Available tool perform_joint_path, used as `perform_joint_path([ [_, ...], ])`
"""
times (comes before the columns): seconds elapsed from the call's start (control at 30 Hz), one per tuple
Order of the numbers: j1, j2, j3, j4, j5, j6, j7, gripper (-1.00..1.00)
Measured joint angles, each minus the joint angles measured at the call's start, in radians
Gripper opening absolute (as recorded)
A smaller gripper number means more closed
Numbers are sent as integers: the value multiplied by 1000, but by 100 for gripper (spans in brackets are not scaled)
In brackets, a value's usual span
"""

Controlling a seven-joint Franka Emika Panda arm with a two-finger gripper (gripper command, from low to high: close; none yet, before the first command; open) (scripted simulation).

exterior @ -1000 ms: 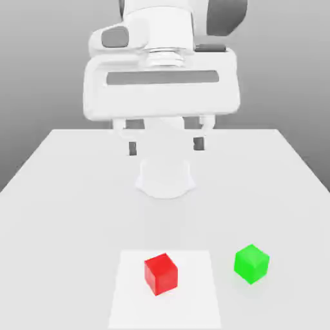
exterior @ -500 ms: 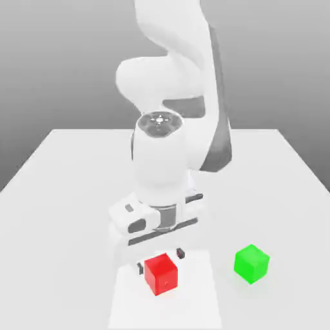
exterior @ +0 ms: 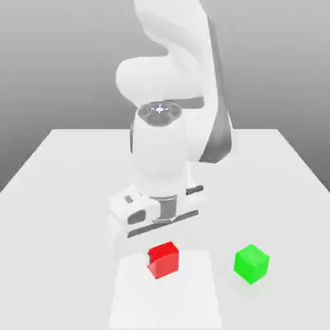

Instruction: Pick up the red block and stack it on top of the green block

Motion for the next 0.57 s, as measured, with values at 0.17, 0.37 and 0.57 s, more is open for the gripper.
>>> perform_joint_path([
  [0.17, 167, -62, 85, 2, -2, -64, -43, -100],
  [0.37, 274, -26, 139, 8, -11, -34, -72, -100],
  [0.57, 277, 100, 128, 13, -33, 87, -58, 100],
])
